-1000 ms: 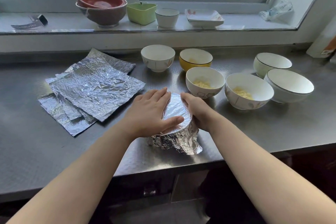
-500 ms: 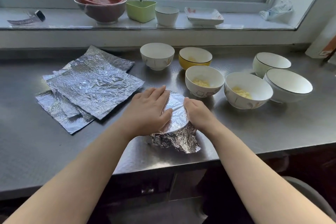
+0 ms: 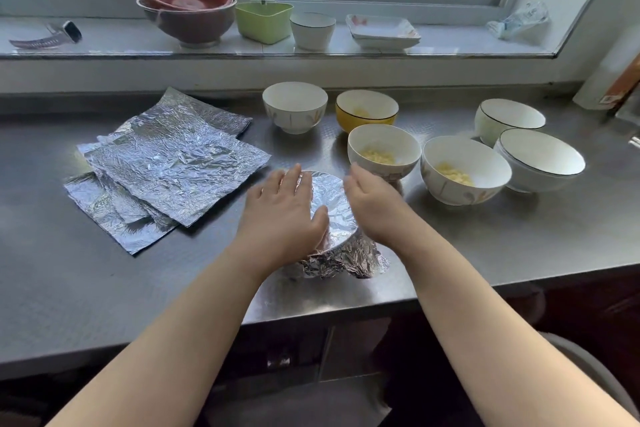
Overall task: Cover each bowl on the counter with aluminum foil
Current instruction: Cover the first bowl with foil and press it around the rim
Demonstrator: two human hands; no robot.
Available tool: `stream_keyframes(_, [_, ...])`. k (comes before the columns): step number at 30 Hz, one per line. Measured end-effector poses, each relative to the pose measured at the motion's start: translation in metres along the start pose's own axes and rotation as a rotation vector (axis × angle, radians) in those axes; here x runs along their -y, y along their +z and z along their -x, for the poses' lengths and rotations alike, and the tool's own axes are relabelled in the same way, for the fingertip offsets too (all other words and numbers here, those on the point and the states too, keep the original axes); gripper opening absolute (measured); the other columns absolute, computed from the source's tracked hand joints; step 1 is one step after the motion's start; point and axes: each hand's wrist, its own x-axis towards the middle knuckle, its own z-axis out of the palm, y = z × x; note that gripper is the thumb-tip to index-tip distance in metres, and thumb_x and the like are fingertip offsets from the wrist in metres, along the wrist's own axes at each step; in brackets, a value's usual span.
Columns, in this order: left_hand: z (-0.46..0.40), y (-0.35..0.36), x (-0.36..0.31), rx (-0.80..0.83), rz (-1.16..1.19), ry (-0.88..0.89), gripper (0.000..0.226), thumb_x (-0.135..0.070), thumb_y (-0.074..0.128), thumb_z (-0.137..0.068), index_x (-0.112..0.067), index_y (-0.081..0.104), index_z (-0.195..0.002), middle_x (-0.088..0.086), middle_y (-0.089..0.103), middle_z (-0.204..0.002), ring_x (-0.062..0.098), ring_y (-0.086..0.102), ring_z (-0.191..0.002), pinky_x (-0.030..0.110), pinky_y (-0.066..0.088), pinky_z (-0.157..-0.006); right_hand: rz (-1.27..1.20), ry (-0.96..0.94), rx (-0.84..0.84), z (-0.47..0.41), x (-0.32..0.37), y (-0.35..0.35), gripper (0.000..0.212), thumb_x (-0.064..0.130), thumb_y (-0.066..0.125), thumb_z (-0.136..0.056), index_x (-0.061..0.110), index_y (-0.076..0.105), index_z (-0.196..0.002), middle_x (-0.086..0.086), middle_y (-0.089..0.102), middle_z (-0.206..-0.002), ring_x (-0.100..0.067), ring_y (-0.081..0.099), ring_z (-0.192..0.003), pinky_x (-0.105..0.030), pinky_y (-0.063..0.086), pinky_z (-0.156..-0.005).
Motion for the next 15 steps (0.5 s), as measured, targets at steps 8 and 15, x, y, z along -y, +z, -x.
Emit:
stream_keyframes(8, [0.001, 0.001, -0.001, -0.013, 0.013, -0.020, 0.067, -0.051, 0.023, -0.099, -0.020, 0.010, -0.156, 0.000, 0.002, -0.165, 0.020, 0.002, -0.150, 0.045, 0.013, -0.117, -0.050, 0.036, -0.071, 0.006, -0.013, 0.020, 0.047, 0.010, 0.030, -0.104, 0.009, 0.030, -0.151, -0.006, 0.034, -0.156, -0.017, 0.030, -0.143, -0.019, 0.020, -0.108])
stream_keyframes(15, [0.002, -0.001, -0.003, -0.028, 0.032, -0.026, 0.065, -0.049, 0.023, -0.099, -0.020, 0.013, -0.156, -0.001, 0.004, -0.165, 0.019, 0.003, -0.150, 0.043, 0.012, -0.117, -0.283, 0.100, -0.118, 0.009, -0.014, 0.032, 0.048, 0.032, 0.031, -0.106, 0.014, 0.032, -0.150, -0.003, 0.040, -0.152, -0.024, 0.042, -0.136, -0.043, 0.029, -0.116])
